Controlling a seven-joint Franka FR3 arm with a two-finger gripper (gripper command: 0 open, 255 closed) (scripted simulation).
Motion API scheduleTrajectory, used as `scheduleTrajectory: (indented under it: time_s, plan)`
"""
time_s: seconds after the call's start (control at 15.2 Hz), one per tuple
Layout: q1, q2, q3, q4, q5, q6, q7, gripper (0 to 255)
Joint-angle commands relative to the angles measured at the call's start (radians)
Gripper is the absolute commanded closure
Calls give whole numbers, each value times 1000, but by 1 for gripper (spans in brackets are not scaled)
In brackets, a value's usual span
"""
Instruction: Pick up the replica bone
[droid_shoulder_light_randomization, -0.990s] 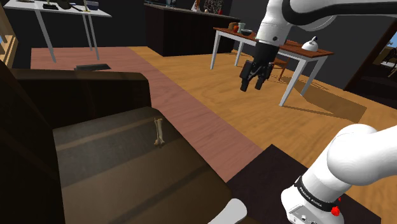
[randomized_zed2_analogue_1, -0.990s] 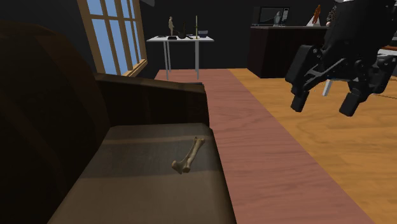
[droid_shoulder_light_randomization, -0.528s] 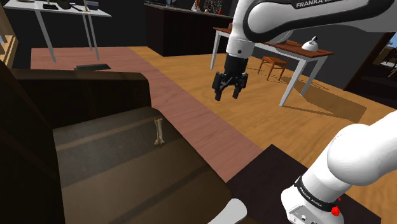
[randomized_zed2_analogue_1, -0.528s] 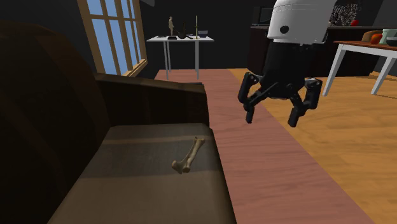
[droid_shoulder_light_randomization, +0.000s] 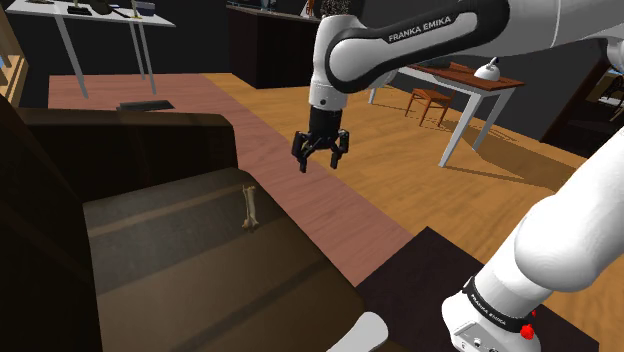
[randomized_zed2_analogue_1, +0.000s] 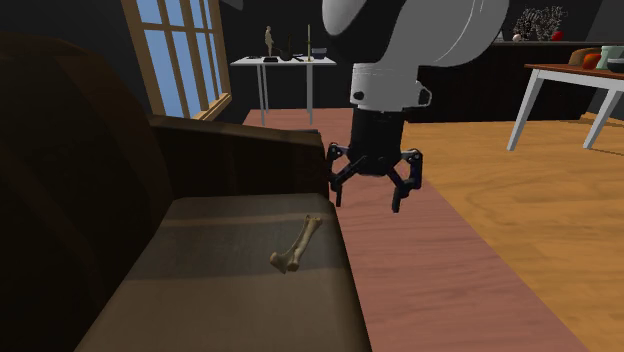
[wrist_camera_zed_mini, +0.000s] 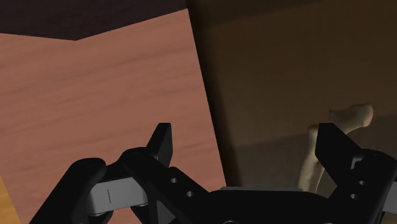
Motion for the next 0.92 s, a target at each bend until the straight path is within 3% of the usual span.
scheduleTrajectory:
  time_s: [0.0, 0.46, 0.86]
  plan:
    - [6, 88, 13, 56, -26, 16, 54, 0]
    - [61, 397, 18, 297, -122, 26, 228, 0]
    - [131, 668, -13, 570, -178, -22, 338, 0]
